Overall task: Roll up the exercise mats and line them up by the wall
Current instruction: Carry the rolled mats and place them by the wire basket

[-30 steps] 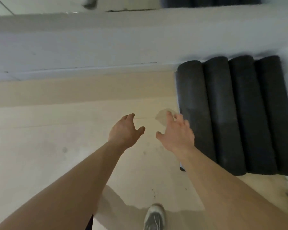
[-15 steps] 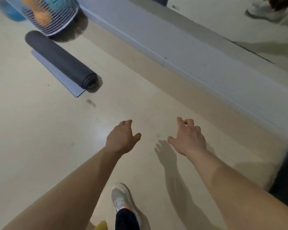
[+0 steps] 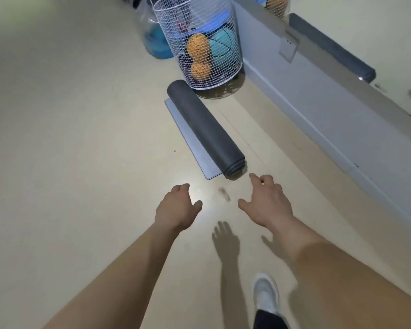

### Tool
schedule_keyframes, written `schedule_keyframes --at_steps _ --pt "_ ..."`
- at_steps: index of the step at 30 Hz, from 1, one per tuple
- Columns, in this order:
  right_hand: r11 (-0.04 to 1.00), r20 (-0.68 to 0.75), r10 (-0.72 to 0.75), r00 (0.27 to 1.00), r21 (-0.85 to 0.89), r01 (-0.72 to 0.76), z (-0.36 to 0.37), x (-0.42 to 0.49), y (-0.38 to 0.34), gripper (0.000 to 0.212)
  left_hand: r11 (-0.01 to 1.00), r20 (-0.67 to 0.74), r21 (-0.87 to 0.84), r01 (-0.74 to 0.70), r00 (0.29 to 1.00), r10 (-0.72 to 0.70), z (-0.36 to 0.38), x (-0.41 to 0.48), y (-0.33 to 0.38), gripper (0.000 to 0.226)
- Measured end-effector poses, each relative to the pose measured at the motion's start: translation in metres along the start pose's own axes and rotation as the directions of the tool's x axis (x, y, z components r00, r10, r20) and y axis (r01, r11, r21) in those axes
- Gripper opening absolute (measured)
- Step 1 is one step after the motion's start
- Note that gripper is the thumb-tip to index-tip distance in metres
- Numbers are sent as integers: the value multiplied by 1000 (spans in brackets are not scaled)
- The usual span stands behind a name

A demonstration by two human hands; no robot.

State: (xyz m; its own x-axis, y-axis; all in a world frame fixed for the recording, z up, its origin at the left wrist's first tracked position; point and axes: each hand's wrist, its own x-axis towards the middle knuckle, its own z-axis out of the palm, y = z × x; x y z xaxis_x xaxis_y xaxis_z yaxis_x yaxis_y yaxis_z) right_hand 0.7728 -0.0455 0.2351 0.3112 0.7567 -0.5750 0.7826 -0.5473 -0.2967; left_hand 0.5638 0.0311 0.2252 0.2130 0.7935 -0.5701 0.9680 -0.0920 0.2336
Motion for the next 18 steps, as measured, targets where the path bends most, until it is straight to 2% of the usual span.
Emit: schedule_keyframes --at_steps 7,10,15,18 --pt "1000 29 14 999 24 -15 -9 147 -51 70 995 75 83 -52 996 46 -52 165 1 65" --pt "992 104 99 990 66 -106 -5 208 -59 70 991 123 109 -81 990 67 -73 238 10 64" --pt "950 121 253 960 159 -270 -8 299 -75 67 983 147 87 -162 978 148 -112 350 21 62" --pt "901 124 331 935 252 -353 -1 344 -95 61 959 185 176 -223 964 191 -125 414 13 55"
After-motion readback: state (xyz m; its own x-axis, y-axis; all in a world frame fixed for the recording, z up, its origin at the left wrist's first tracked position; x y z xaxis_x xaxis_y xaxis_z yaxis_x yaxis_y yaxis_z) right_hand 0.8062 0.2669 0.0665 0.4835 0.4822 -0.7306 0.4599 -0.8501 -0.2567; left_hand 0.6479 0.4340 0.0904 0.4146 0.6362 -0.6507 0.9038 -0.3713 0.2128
